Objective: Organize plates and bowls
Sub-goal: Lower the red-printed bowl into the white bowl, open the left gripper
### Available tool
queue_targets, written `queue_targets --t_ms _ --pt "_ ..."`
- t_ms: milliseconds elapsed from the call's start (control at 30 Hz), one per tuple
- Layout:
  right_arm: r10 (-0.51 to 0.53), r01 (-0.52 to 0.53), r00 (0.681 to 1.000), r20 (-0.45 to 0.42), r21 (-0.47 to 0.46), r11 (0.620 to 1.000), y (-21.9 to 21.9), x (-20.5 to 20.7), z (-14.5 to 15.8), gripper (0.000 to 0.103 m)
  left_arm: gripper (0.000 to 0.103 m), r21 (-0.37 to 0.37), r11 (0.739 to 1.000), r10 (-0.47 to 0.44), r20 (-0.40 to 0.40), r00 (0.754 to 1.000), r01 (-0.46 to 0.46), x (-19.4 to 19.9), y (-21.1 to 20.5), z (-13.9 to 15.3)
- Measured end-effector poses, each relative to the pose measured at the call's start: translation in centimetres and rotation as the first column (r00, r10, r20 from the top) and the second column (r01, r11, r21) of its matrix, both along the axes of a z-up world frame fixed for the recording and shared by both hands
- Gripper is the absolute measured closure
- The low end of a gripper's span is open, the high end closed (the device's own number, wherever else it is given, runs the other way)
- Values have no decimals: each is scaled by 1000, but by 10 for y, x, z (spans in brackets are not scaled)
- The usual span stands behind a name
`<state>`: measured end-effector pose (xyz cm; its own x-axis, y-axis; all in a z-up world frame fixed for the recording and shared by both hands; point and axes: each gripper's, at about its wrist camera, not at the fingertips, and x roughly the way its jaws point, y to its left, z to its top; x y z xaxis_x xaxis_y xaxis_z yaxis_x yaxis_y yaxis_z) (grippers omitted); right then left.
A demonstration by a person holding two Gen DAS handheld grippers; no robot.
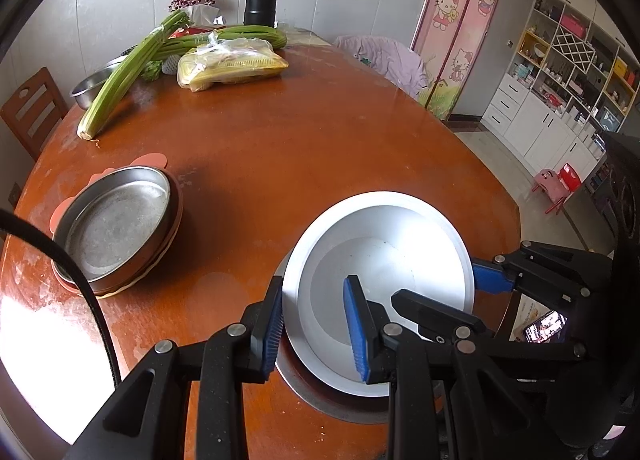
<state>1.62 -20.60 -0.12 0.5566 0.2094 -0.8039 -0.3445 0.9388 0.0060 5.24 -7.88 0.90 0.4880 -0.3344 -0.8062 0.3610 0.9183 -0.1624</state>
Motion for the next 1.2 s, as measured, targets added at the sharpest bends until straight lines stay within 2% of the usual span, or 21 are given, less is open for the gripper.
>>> queue_targets --t_ms 767,900,1033,1200 --pt "-14 14 998 59 -3 1000 -2 -6 22 66 73 -14 1000 6 33 999 -6 -4 7 12" --pt "-19 19 998 66 -5 1000 -4 -5 26 60 73 -9 1000 9 41 999 -8 -4 7 15" --pt "-19 19 997 74 -6 1000 -5 -3 30 59 73 -4 1000 9 53 999 -9 -4 6 20" --pt "-22 23 996 82 -9 1000 -5 2 34 54 68 10 1000 11 65 998 -12 -3 5 25"
